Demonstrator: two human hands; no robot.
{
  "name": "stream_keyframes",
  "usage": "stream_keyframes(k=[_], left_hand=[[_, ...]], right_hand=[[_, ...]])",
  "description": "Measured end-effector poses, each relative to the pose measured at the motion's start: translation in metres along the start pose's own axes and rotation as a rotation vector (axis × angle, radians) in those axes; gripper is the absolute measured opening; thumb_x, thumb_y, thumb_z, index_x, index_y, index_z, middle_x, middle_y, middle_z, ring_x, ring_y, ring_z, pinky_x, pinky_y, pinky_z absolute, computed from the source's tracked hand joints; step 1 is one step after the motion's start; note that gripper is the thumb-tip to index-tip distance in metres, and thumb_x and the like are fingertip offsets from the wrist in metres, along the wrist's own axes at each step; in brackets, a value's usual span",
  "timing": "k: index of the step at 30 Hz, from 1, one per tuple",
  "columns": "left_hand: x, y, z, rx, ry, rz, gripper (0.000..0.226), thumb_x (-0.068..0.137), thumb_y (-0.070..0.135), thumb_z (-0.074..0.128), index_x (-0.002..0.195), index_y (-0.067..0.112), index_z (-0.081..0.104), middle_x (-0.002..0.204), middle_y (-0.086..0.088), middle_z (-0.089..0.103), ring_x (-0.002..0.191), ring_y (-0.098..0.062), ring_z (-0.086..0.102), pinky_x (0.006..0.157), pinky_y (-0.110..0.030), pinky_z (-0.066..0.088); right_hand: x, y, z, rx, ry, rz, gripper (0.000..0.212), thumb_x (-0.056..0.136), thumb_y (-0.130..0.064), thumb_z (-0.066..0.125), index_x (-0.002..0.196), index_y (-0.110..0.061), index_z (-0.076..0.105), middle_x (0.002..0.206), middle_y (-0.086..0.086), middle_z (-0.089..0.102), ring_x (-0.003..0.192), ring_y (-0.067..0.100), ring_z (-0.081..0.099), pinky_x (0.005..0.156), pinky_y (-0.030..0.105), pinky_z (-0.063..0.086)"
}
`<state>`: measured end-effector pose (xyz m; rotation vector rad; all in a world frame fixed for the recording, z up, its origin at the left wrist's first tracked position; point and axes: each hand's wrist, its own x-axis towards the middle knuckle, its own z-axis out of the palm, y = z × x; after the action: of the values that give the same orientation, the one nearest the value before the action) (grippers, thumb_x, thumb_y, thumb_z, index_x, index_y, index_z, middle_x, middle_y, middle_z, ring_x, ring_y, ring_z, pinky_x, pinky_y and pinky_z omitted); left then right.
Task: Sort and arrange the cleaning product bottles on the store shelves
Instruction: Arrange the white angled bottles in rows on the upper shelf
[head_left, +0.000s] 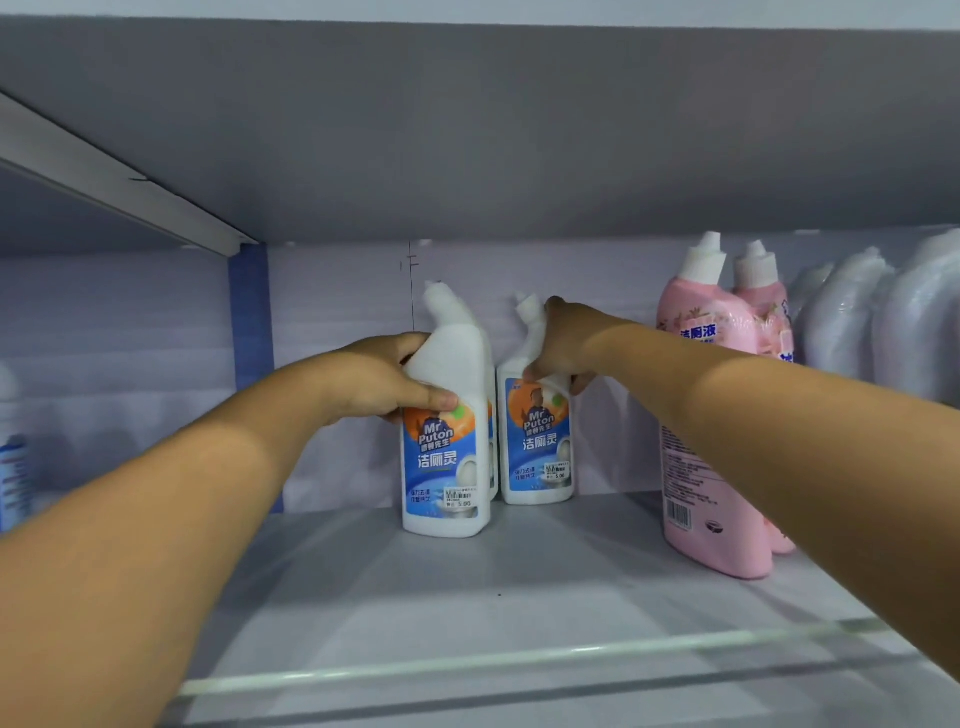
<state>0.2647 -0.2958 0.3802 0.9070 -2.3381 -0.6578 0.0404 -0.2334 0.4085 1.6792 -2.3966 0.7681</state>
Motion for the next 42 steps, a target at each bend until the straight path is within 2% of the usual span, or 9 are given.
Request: stream_keyframes(k=[6, 17, 24, 27, 31, 34, 36, 39, 42], left_hand=[[0.010, 0.003, 0.014, 0.161, 0.178, 0.028, 0.072, 0.073, 0.038, 0.090, 0.132, 0.029, 0.049, 0.125, -0.001, 0.056, 0.095, -0.019, 0.068, 0.063, -0.030, 0.063], [0.018, 0.008, 0.035, 0.350, 0.314, 0.002, 0.066, 0.073, 0.048, 0.088, 0.117, 0.025, 0.044, 0.116, -0.002, 0.054, 0.096, -0.021, 0.065, 0.079, -0.043, 0.062], [0.016, 0.008, 0.035, 0.279, 0.291, -0.027, 0.070, 0.076, 0.034, 0.089, 0.127, 0.022, 0.043, 0.126, -0.004, 0.049, 0.100, -0.020, 0.063, 0.073, -0.030, 0.054], [0.013, 0.009, 0.033, 0.168, 0.275, -0.072, 0.077, 0.072, 0.032, 0.092, 0.132, 0.022, 0.044, 0.130, -0.005, 0.050, 0.103, -0.022, 0.064, 0.078, -0.036, 0.059], [0.003, 0.009, 0.028, -0.087, 0.173, -0.175, 0.072, 0.079, 0.029, 0.087, 0.136, 0.013, 0.046, 0.118, -0.009, 0.068, 0.095, -0.022, 0.072, 0.076, -0.037, 0.063], [-0.017, 0.022, 0.024, -0.160, 0.148, -0.243, 0.035, 0.090, 0.031, 0.077, 0.109, 0.010, 0.056, 0.104, -0.011, 0.073, 0.097, -0.025, 0.072, 0.088, -0.041, 0.061], [-0.036, 0.036, 0.026, -0.175, 0.177, -0.258, 0.030, 0.093, 0.034, 0.073, 0.093, 0.013, 0.051, 0.102, -0.007, 0.068, 0.106, -0.027, 0.068, 0.098, -0.045, 0.057], [-0.063, 0.058, 0.042, -0.219, 0.257, -0.269, 0.044, 0.092, 0.044, 0.072, 0.118, 0.016, 0.049, 0.099, 0.000, 0.061, 0.106, -0.025, 0.065, 0.101, -0.045, 0.055], [-0.094, 0.083, 0.069, -0.419, 0.351, -0.243, 0.084, 0.089, 0.051, 0.073, 0.153, 0.014, 0.033, 0.118, -0.001, 0.063, 0.099, -0.016, 0.065, 0.101, -0.042, 0.053]], right_hand=[[0.001, -0.001, -0.001, -0.072, 0.003, -0.013, 0.075, 0.080, -0.030, 0.085, 0.133, -0.007, 0.038, 0.109, 0.016, 0.064, 0.079, 0.033, 0.076, 0.075, 0.047, 0.064], [-0.001, -0.001, 0.001, -0.085, 0.018, 0.005, 0.071, 0.083, -0.030, 0.083, 0.134, -0.006, 0.039, 0.116, 0.017, 0.063, 0.086, 0.033, 0.075, 0.080, 0.047, 0.063], [-0.013, 0.001, 0.010, 0.055, 0.062, 0.029, 0.068, 0.087, -0.024, 0.077, 0.139, -0.011, 0.036, 0.116, 0.013, 0.060, 0.080, 0.025, 0.066, 0.053, 0.033, 0.057], [-0.030, 0.001, 0.011, 0.144, 0.066, -0.020, 0.062, 0.095, -0.020, 0.065, 0.148, -0.017, 0.033, 0.112, 0.008, 0.059, 0.076, 0.020, 0.061, 0.049, 0.025, 0.044], [-0.060, -0.001, 0.009, 0.354, 0.056, -0.032, 0.059, 0.097, -0.025, 0.061, 0.151, -0.020, 0.035, 0.099, 0.000, 0.062, 0.074, 0.012, 0.061, 0.054, 0.024, 0.044], [-0.088, 0.001, 0.005, 0.427, -0.007, -0.044, 0.074, 0.099, -0.038, 0.059, 0.159, -0.028, 0.018, 0.119, -0.002, 0.059, 0.088, 0.015, 0.061, 0.070, 0.028, 0.053], [-0.109, 0.005, 0.000, 0.418, -0.048, -0.044, 0.077, 0.098, -0.043, 0.059, 0.160, -0.033, 0.014, 0.135, 0.001, 0.057, 0.094, 0.016, 0.061, 0.082, 0.032, 0.055], [-0.139, 0.022, -0.008, 0.434, -0.089, -0.071, 0.082, 0.092, -0.059, 0.059, 0.159, -0.035, 0.018, 0.146, 0.001, 0.051, 0.111, 0.021, 0.061, 0.095, 0.037, 0.054], [-0.176, 0.055, -0.023, 0.572, -0.103, -0.131, 0.093, 0.079, -0.071, 0.064, 0.156, -0.034, 0.027, 0.153, -0.002, 0.048, 0.127, 0.025, 0.056, 0.105, 0.047, 0.050]])
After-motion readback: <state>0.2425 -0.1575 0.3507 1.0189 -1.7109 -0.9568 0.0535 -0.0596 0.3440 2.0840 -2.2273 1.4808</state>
